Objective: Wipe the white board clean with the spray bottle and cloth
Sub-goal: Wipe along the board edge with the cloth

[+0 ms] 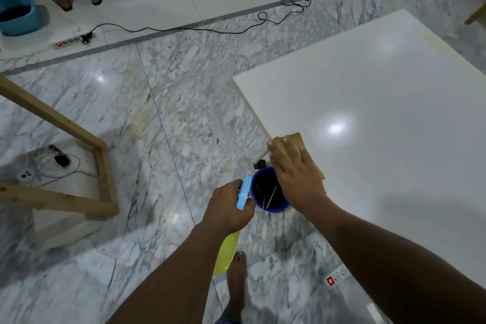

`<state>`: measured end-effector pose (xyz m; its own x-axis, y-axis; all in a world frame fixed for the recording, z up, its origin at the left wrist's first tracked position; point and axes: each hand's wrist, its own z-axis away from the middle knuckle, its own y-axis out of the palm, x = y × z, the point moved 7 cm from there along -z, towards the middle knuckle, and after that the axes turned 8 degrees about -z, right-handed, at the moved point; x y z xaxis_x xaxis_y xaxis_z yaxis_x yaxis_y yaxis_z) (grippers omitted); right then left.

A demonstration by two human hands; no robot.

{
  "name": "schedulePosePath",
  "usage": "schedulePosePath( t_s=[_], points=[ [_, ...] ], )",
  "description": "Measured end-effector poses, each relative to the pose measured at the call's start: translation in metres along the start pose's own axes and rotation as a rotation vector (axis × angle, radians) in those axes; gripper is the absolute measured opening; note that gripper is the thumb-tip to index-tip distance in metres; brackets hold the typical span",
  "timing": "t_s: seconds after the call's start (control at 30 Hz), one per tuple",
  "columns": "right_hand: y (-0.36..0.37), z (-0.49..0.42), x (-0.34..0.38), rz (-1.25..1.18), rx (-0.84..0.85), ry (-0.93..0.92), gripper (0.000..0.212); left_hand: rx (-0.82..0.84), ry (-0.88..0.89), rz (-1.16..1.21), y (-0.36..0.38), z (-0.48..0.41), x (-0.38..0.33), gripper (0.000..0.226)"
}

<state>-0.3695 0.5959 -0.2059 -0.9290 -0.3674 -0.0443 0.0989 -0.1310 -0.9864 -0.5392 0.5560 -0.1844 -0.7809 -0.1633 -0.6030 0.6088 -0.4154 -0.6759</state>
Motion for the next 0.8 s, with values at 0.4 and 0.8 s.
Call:
schedulePosePath(
  t_s=[0.4,0.8],
  points=[
    [0.041,0.254,-0.009,0.023,-0.093,-0.001,0.062,-0.032,0.049,-0.02,0.129,0.176,-0.069,0.014],
    [0.085,0.527,-0.02,-0.014,-0.135,0.046,0.067,0.063,0.04,-0.015,0.263,0.37,-0.107,0.013]
  ],
)
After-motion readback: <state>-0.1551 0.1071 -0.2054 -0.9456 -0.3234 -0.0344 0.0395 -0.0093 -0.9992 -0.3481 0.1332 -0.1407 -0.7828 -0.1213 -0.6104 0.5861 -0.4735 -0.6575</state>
